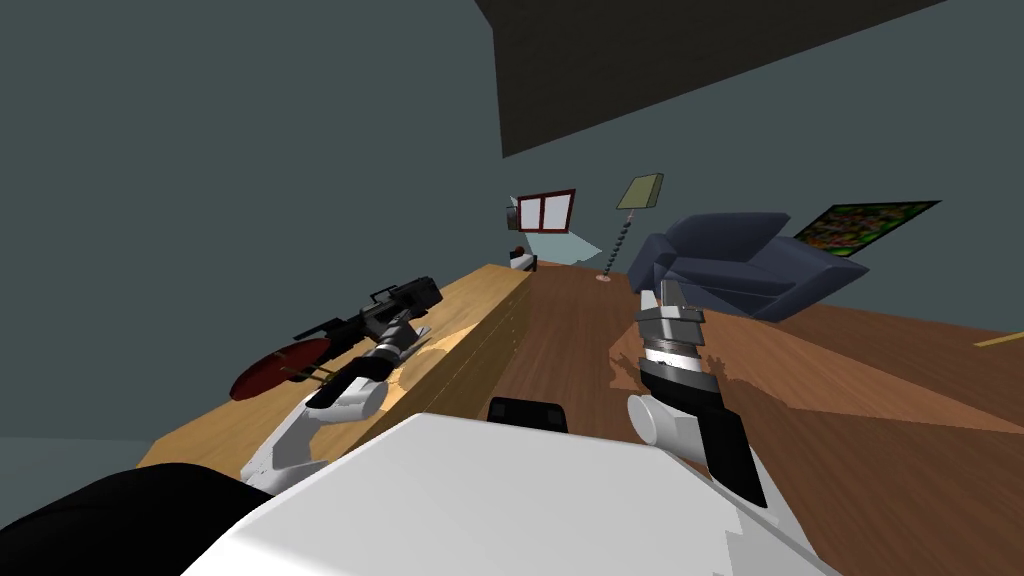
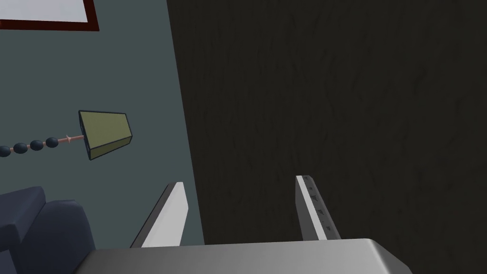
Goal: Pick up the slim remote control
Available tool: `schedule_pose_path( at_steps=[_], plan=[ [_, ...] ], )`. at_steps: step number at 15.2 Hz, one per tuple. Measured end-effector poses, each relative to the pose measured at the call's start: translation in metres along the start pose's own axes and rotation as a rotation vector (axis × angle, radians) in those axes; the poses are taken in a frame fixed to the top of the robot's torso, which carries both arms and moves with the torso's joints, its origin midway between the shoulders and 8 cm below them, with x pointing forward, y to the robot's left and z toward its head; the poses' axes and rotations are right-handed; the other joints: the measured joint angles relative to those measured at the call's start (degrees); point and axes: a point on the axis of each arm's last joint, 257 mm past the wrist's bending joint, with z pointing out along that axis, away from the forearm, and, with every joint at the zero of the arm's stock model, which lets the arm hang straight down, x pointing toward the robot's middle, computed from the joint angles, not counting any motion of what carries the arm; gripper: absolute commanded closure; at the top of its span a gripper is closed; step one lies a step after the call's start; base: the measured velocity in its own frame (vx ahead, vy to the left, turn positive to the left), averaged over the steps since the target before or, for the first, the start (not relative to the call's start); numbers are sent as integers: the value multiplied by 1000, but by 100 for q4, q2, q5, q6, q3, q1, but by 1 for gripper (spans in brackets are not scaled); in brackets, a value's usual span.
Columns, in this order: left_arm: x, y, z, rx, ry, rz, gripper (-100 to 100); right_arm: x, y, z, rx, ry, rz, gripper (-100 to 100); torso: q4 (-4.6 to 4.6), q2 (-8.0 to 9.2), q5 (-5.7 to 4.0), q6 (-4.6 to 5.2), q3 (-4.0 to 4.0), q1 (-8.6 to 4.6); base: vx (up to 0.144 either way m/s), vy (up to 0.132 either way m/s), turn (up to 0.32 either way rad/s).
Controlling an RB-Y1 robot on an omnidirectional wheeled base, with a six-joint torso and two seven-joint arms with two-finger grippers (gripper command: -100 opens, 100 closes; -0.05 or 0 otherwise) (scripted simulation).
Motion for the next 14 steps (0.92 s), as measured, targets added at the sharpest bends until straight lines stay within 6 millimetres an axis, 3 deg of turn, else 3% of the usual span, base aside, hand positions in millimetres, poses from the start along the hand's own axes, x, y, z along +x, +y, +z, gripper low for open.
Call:
schedule_pose_path(
  at_steps=[14],
  plan=[
    [-94, 52, -17, -298, -166, -97, -100, 0, 0, 0, 0, 0, 0, 0, 0, 0, 1, 0, 0, 5, 48, -21, -82]
  ],
)
